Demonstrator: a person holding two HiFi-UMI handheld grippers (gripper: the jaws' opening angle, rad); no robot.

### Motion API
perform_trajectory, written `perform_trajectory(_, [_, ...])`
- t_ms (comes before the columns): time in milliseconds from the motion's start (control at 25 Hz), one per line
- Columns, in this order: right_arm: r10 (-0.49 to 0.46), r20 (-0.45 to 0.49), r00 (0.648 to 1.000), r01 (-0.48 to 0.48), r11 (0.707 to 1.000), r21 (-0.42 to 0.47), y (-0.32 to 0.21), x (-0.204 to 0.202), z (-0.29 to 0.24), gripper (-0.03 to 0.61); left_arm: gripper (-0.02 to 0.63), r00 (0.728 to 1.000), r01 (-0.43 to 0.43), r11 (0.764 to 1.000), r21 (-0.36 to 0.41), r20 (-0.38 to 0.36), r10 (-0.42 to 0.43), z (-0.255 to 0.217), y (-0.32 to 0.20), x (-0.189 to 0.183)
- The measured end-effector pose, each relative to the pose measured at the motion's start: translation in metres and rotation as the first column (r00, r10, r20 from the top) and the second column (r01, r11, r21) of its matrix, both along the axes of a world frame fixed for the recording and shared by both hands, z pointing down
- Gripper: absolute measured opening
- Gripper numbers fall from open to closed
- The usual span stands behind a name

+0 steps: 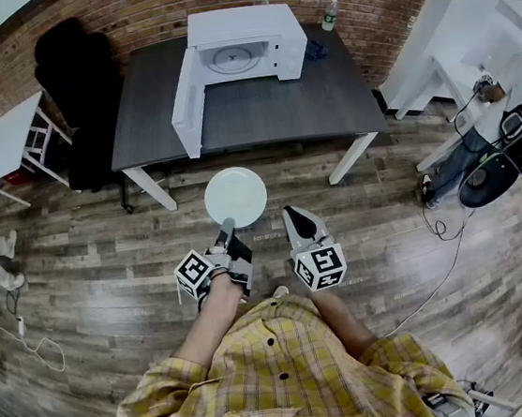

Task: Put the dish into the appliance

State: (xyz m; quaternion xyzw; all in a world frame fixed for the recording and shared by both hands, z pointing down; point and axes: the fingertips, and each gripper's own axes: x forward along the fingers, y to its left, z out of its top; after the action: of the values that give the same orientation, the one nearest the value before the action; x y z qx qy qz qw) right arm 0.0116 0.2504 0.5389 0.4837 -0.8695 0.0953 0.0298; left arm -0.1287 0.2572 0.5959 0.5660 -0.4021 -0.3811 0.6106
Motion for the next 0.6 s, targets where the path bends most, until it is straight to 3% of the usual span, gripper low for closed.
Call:
perform_trajectory(120, [-0.003, 0.002, 1.000, 0.003, 1.000, 0.005, -0.001, 0.004, 0.000, 0.003, 0.014, 1.000, 0.005, 1.000, 0.026, -0.024, -0.005, -0.006, -0.002, 0.007])
perform_trajectory(600, [-0.032, 0.025, 0.999, 0.032, 0.999, 0.017, -0.003, 0.018, -0.001, 0.004, 0.014, 1.000, 0.016, 0.999, 0.030, 0.000, -0.016, -0.006, -0.001, 0.022])
